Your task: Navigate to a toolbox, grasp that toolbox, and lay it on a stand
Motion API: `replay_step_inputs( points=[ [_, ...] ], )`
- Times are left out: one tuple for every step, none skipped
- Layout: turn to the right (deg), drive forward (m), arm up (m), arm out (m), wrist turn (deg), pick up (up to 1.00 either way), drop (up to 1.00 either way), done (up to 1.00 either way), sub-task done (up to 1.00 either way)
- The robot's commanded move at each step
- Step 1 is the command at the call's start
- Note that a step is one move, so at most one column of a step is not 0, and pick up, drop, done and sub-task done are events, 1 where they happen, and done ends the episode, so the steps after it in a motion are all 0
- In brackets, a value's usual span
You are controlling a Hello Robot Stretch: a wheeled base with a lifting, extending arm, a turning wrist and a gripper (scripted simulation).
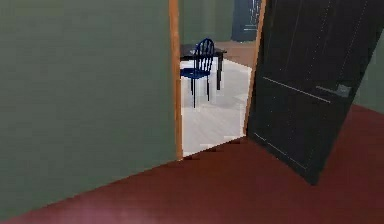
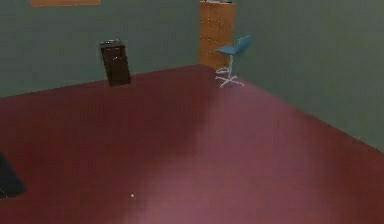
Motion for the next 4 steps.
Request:
replay_step_inputs(
  points=[
    [21.0, 0.00, 0.00, 0.00, 0.0, 0.00, 0.00, 0.00, 0.00],
    [0.0, 1.00, 0.00, 0.00, 0.0, 0.00, 0.00, 0.00, 0.00],
    [0.0, 0.35, 0.00, 0.00, 0.0, 0.00, 0.00, 0.00, 0.00],
    [-30.0, 0.00, 0.00, 0.00, 0.0, 0.00, 0.00, 0.00, 0.00]
  ],
)
